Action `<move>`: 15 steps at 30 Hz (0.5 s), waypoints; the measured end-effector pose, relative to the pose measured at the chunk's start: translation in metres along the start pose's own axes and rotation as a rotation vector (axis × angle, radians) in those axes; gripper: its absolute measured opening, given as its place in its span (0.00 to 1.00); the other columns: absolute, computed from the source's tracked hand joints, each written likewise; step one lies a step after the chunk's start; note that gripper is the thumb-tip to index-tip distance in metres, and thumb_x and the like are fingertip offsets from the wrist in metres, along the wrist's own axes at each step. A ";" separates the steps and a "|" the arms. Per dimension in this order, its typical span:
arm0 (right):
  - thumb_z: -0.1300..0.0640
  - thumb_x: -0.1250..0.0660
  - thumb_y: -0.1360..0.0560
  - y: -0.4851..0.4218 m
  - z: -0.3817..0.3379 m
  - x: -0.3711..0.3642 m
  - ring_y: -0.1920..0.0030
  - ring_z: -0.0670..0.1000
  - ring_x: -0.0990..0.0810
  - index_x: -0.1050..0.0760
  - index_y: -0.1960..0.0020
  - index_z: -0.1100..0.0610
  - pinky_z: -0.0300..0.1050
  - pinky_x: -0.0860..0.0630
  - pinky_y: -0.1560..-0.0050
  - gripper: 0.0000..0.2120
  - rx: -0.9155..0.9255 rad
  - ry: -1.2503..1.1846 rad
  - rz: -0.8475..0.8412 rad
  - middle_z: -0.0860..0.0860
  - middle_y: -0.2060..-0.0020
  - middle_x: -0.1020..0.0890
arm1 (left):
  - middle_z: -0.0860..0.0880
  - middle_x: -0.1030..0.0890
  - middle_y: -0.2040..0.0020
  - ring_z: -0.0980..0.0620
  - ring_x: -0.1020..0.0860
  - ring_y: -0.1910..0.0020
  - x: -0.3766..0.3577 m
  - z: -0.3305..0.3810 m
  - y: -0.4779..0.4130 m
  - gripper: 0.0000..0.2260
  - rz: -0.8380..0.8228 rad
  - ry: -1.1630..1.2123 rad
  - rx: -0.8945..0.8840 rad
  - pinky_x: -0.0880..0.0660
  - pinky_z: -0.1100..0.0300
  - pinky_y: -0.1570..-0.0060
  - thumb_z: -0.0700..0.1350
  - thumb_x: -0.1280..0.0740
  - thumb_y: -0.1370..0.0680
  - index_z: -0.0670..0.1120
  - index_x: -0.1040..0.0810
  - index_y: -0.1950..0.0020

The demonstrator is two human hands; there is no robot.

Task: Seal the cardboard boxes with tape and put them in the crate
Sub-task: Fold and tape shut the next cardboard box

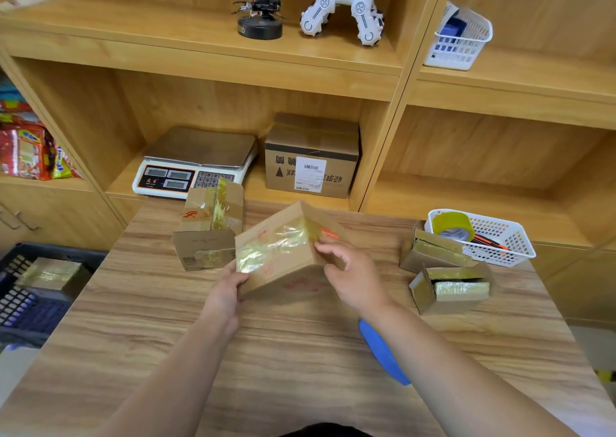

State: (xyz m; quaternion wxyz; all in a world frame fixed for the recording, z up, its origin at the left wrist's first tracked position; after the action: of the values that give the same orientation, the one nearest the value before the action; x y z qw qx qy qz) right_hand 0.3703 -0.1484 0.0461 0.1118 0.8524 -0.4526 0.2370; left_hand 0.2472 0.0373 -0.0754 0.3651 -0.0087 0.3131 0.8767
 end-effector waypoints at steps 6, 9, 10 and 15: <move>0.61 0.32 0.29 0.008 0.004 -0.014 0.38 0.32 0.31 0.22 0.45 0.48 0.22 0.40 0.41 0.15 0.016 -0.009 -0.021 0.34 0.39 0.27 | 0.47 0.16 0.52 0.53 0.22 0.62 0.012 -0.010 -0.001 0.20 0.022 -0.023 0.019 0.30 0.60 0.64 0.29 0.41 0.27 0.50 0.23 0.45; 0.57 0.30 0.29 0.009 0.005 -0.010 0.41 0.34 0.27 0.23 0.54 0.46 0.31 0.33 0.41 0.07 -0.002 -0.072 0.005 0.34 0.45 0.23 | 0.51 0.15 0.57 0.52 0.19 0.57 0.014 -0.008 0.001 0.21 0.048 -0.035 -0.001 0.26 0.60 0.63 0.27 0.41 0.27 0.50 0.24 0.47; 0.55 0.30 0.29 0.008 0.007 -0.007 0.43 0.38 0.25 0.24 0.54 0.45 0.36 0.30 0.41 0.07 -0.016 -0.091 0.018 0.36 0.47 0.21 | 0.50 0.15 0.57 0.51 0.19 0.56 0.014 -0.006 0.002 0.21 0.056 -0.038 -0.020 0.26 0.59 0.62 0.25 0.41 0.28 0.50 0.25 0.47; 0.51 0.35 0.23 0.009 0.033 -0.003 0.53 0.36 0.24 0.28 0.39 0.46 0.31 0.30 0.50 0.13 -0.141 -0.147 0.048 0.41 0.54 0.22 | 0.45 0.18 0.53 0.49 0.23 0.57 0.007 0.005 0.006 0.22 0.071 -0.125 -0.091 0.31 0.58 0.63 0.23 0.43 0.30 0.45 0.27 0.45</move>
State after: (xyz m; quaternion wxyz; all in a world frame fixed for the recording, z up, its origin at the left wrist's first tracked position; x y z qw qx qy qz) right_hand 0.3711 -0.1646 0.0162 0.1321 0.8465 -0.4953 0.1439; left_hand 0.2390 0.0412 -0.0693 0.3517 0.0407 0.2496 0.9013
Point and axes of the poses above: each hand's wrist, its own y-axis away from the middle knuckle, its own x-axis out of the back of the hand, z = x × y, the point moved 10 cm from there along -y, towards the middle knuckle
